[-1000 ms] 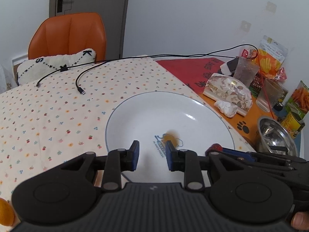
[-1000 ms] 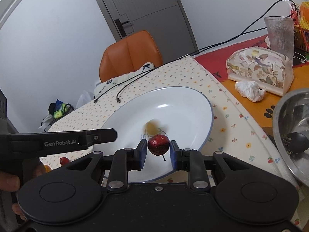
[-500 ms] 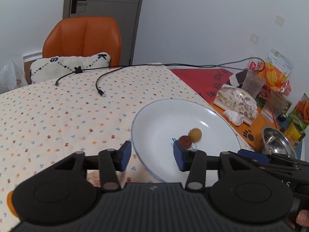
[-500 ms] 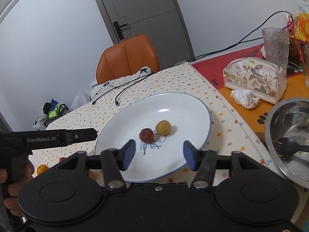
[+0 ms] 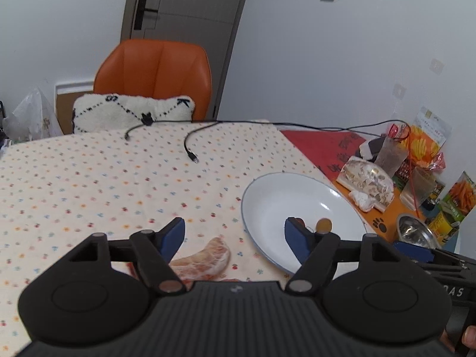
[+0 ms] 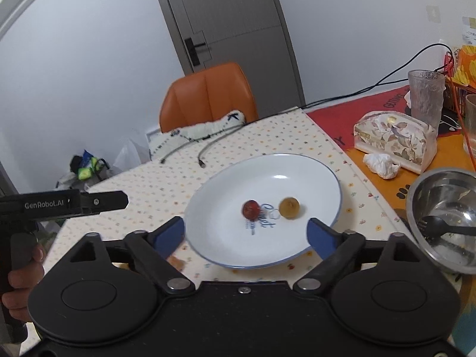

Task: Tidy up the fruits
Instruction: 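Lift both open tools away from the plate back toward the fruit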

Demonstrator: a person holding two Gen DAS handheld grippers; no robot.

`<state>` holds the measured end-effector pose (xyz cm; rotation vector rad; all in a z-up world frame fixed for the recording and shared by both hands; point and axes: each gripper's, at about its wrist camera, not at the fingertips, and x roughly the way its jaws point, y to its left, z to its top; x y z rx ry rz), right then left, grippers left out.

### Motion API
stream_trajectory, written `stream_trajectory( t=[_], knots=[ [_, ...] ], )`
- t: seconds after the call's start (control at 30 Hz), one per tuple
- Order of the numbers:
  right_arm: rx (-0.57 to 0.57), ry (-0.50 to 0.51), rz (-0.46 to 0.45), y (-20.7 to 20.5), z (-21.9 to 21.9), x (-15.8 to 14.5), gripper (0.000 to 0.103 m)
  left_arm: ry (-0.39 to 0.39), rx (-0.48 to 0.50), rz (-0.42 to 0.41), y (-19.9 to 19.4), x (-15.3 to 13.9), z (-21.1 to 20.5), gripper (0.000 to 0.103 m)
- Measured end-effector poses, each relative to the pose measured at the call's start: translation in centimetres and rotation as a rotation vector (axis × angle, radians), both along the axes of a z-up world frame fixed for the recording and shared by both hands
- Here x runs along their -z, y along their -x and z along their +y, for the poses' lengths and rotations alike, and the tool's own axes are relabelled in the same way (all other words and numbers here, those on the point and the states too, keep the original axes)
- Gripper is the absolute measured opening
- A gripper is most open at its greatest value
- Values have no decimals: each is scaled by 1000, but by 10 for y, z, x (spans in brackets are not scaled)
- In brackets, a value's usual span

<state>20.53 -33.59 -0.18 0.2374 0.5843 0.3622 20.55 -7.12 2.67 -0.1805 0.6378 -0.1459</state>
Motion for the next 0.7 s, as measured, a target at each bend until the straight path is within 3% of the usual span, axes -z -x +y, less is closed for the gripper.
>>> stream_trajectory(
  t=[0.17,0.27,0.7],
  knots=[
    [3,-18,-9,18,4,-3,99,-17,-7,-24,25,-7,13,82],
    [2,-32,-8,29,7,-4,103,-17,-15,-28,42,-8,22,83],
    [-16,-40,-42,71,27,-9,103,3,-86,-52,103,-9,60,84]
  ],
)
